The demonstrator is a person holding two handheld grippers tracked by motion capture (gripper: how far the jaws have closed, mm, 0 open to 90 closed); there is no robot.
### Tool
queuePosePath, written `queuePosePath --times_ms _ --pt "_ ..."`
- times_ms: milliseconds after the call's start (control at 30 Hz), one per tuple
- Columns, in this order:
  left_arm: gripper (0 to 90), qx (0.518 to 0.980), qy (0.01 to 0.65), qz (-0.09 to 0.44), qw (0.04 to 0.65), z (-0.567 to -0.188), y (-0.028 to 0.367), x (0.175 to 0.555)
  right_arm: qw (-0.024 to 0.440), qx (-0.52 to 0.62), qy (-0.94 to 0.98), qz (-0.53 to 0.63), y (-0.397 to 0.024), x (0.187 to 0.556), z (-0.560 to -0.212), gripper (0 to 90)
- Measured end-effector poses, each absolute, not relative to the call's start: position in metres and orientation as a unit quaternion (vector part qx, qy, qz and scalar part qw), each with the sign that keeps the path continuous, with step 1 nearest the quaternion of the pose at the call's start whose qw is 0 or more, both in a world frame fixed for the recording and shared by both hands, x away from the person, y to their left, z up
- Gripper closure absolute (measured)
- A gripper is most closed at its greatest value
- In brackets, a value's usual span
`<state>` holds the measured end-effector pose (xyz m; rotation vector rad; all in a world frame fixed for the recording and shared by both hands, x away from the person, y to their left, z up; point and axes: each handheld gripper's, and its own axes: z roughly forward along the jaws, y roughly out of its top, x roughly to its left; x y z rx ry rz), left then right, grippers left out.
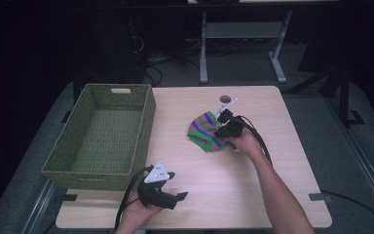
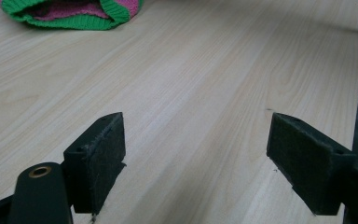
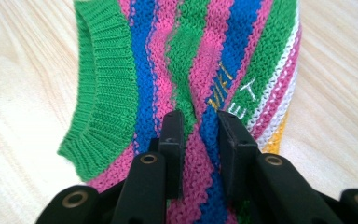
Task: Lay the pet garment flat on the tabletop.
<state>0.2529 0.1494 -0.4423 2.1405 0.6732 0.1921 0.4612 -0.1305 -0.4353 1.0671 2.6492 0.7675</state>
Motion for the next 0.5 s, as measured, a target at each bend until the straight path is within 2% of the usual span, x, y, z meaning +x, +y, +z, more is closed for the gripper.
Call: queuePosePath --times_ms 500 --pt "18.9 0.858 0.27 0.075 0.43 -0.442 0.148 0.252 0.079 0.35 0.889 0.283 -0.138 0.452 -0.417 73.0"
